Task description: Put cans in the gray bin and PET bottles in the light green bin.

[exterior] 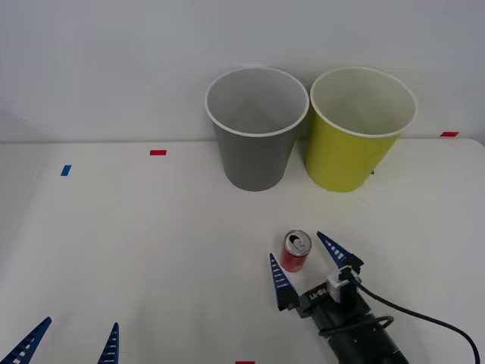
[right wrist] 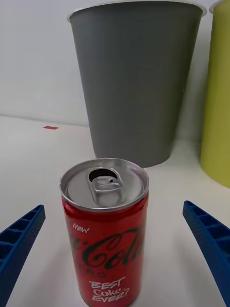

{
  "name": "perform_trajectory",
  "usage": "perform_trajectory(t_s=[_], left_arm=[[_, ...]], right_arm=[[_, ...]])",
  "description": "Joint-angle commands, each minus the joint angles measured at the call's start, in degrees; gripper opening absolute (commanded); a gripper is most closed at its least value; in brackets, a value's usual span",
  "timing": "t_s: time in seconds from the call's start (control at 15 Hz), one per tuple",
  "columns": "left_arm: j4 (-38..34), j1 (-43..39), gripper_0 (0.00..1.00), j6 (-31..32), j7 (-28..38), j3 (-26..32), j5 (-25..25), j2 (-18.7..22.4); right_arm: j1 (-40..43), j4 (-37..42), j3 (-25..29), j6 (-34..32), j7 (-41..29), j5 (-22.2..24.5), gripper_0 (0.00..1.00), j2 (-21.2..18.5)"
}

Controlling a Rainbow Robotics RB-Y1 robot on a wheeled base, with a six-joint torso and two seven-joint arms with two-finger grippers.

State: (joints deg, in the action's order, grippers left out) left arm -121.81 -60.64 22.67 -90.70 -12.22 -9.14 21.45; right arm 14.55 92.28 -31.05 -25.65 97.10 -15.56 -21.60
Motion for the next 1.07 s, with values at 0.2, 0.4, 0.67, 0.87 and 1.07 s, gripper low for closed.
perform_trajectory(t_s=[0.2,0.4,0.67,0.87,1.07], left_arm=[[0.0,0.0,1.0,0.0,0.0,0.0,0.0,0.0],[0.0,0.0,1.0,0.0,0.0,0.0,0.0,0.0],[0.0,0.0,1.0,0.0,0.0,0.0,0.0,0.0],[0.0,0.0,1.0,0.0,0.0,0.0,0.0,0.0],[0.0,0.0,1.0,0.0,0.0,0.0,0.0,0.0]], right_arm=[[-1.2,0.0,-0.1,1.3,0.2,-0.1,1.0,0.2],[-1.1,0.0,-0.2,1.5,0.5,-0.1,1.0,0.0],[-1.3,0.0,-0.1,1.9,1.1,-0.2,0.11,0.0],[-1.3,0.0,-0.2,1.9,0.9,-0.6,0.01,0.2],[-1.2,0.0,-0.2,2.0,0.6,-1.0,0.0,0.7]])
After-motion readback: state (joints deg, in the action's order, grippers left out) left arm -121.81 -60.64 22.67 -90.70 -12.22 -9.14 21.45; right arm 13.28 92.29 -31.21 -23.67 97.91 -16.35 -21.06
